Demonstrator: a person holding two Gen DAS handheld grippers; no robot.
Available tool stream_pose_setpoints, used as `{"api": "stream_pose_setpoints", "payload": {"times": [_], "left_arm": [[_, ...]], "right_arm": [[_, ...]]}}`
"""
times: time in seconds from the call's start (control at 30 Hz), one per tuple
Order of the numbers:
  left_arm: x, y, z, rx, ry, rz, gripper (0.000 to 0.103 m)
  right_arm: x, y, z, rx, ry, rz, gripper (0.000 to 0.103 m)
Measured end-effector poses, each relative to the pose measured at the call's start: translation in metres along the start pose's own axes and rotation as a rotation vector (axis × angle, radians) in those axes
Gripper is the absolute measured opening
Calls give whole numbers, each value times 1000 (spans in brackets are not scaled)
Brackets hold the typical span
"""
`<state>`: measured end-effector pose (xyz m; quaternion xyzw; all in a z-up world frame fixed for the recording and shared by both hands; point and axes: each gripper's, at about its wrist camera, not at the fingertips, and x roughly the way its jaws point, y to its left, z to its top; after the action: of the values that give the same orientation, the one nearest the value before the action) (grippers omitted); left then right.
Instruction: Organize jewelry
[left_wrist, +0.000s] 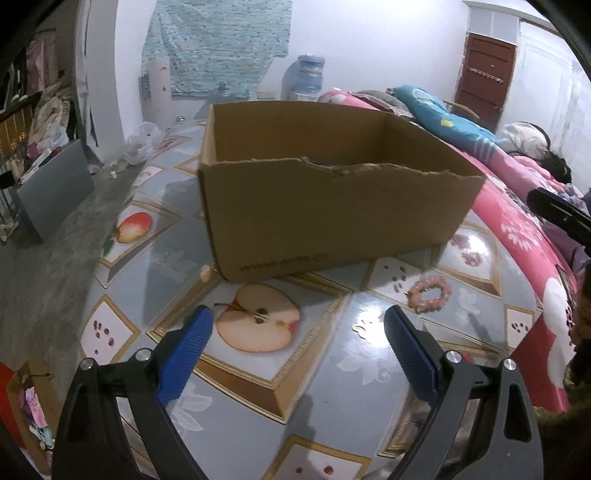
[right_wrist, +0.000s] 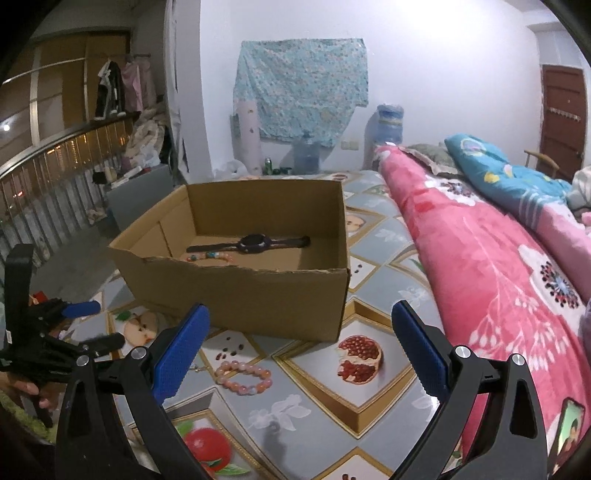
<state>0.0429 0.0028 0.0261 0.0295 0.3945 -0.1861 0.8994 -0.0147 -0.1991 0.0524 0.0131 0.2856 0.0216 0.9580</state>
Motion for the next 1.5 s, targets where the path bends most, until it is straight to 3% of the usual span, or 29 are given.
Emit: {"api": "stream_pose_setpoints", "payload": {"times": [0.23,0.33,0.47,0.57,0.7,1.1,1.2,1.5], "left_arm": [[-9,-16,-12,52,-2,-6,92],[-11,-25,-19,80,3,-19,92],[-12,-34,-26,109,4,-37,92],[-10,-37,-26,117,3,-54,86],[-2,-36,-22,118,4,-68,68],[47,-58,-13,187,125,-76,29],[57,-59,-14,181,162,-63,25],[68,-64,-9,202,161,-28,25]], "right_arm": [[-7,2,-18,18,14,81,95],[7,7,-30,33,112,147,94],[22,22,-43,17,213,200,82],[28,34,-48,22,251,240,73],[33,42,-54,47,288,289,59],[42,38,-58,67,327,329,55],[43,34,-58,70,332,334,55],[51,24,-60,77,341,343,53]]}}
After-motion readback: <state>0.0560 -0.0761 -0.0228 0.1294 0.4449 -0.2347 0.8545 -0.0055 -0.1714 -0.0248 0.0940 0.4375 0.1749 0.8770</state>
